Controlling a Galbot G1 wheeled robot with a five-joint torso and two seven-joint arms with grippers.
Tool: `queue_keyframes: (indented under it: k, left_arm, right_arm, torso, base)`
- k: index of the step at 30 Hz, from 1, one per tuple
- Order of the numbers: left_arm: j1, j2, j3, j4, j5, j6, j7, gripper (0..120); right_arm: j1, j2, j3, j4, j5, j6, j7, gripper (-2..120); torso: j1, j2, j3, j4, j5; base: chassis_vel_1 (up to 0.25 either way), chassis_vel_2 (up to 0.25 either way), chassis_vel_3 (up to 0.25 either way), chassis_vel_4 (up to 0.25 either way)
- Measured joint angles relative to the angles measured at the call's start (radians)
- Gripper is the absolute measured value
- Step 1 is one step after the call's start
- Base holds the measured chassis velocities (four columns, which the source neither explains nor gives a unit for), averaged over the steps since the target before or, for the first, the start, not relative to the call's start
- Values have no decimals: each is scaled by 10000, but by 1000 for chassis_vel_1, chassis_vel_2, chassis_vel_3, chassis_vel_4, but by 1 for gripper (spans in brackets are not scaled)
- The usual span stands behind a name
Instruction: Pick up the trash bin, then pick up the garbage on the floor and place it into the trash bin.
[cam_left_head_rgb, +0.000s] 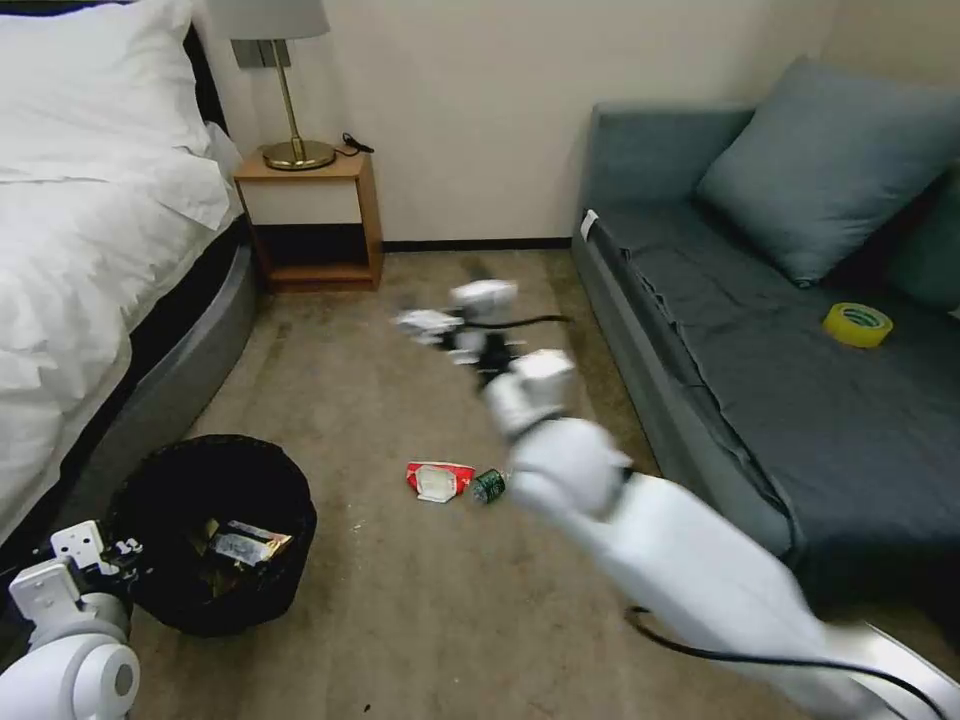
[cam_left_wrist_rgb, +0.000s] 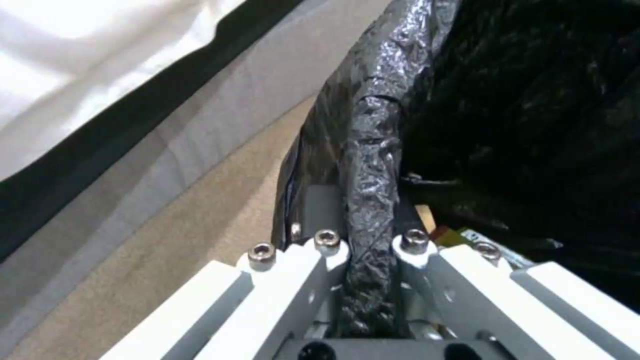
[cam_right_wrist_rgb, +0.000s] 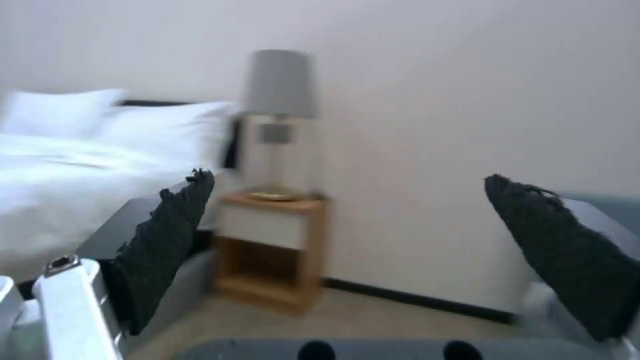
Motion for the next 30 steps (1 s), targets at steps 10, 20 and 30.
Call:
queue_keyframes:
  k: [10,20,30]
  left_arm:
    - [-28,84,-159,85,-123,-116,81,1]
    - [60,58,-231,20,-154,-164,102,1]
    - [136,-47,-304,-133,-146,-192,105,1]
  right_arm:
    - [-6334,1209,3873,2020,-3359,587,52,100]
    - [-7481,1932,3692,2001,-4282,1483,-82,100]
    - [-7718,2149,3151,1713,-4776,1954,-135,100]
  torso:
    - [0,0,-1,1,-3]
    - [0,0,-2,7,-5]
    - [-1,0,-1,7,-5]
  base:
    - [0,0,0,0]
    - [0,0,0,0]
    - [-27,40,35,-38]
